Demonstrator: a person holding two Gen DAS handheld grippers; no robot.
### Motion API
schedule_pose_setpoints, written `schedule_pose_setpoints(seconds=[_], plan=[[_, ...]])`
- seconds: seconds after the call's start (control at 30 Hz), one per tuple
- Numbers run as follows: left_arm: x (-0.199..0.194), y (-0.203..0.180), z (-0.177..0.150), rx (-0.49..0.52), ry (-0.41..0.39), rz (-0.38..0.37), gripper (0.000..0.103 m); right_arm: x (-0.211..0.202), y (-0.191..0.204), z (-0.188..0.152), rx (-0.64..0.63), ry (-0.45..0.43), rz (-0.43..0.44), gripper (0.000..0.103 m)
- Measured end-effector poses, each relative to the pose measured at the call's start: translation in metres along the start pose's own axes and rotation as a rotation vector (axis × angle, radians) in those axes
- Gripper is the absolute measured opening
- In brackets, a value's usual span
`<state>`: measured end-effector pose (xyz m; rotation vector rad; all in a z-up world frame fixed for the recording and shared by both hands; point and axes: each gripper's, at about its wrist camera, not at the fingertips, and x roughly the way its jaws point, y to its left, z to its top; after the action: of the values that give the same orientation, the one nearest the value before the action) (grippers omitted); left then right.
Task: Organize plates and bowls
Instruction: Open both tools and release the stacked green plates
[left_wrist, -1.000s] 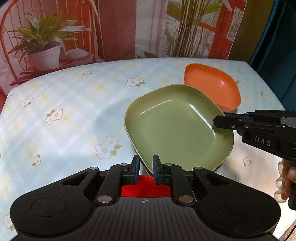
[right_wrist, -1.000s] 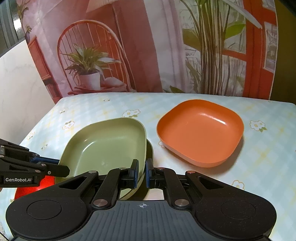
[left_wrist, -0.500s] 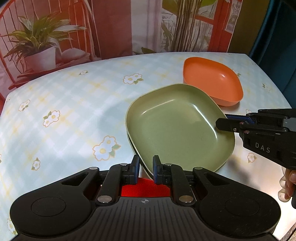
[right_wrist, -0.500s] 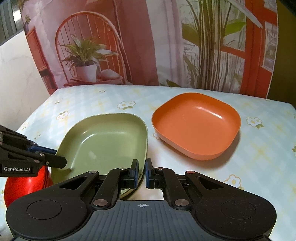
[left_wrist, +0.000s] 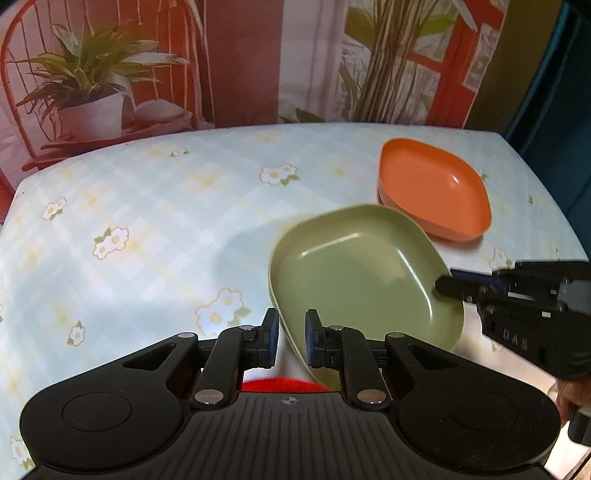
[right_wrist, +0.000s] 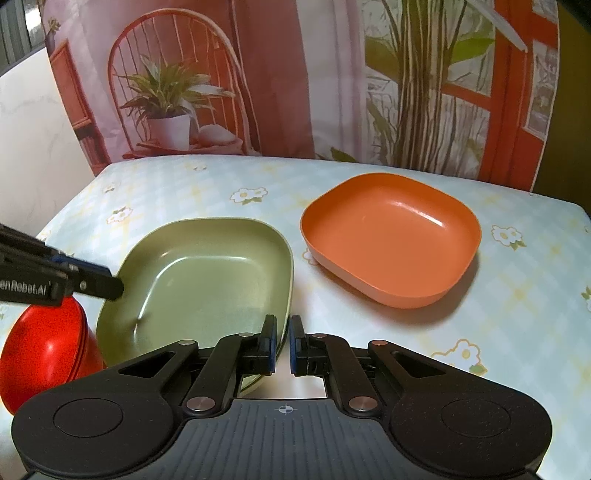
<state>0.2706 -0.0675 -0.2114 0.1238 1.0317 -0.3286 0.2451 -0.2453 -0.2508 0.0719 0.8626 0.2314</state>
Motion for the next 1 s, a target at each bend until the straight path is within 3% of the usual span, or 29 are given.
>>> schedule_pose_setpoints(seconds=[0.4, 0.83, 1.0], plan=[[0.013, 0.011, 0.009, -0.037, -0.009, 0.020, 0.016, 0.001, 0.001, 0.002, -0.013, 0.020, -0.003, 0.007], [0.033, 0.019, 0.011, -0.057, 0.022, 0.026, 0.035, 0.002, -0.001, 0.003, -0.017, 0.029, -0.001, 0.010], [0.036, 0.020, 0.012, -0.049, 0.028, 0.021, 0.035, 0.002, -0.001, 0.003, -0.014, 0.031, -0.001, 0.011]])
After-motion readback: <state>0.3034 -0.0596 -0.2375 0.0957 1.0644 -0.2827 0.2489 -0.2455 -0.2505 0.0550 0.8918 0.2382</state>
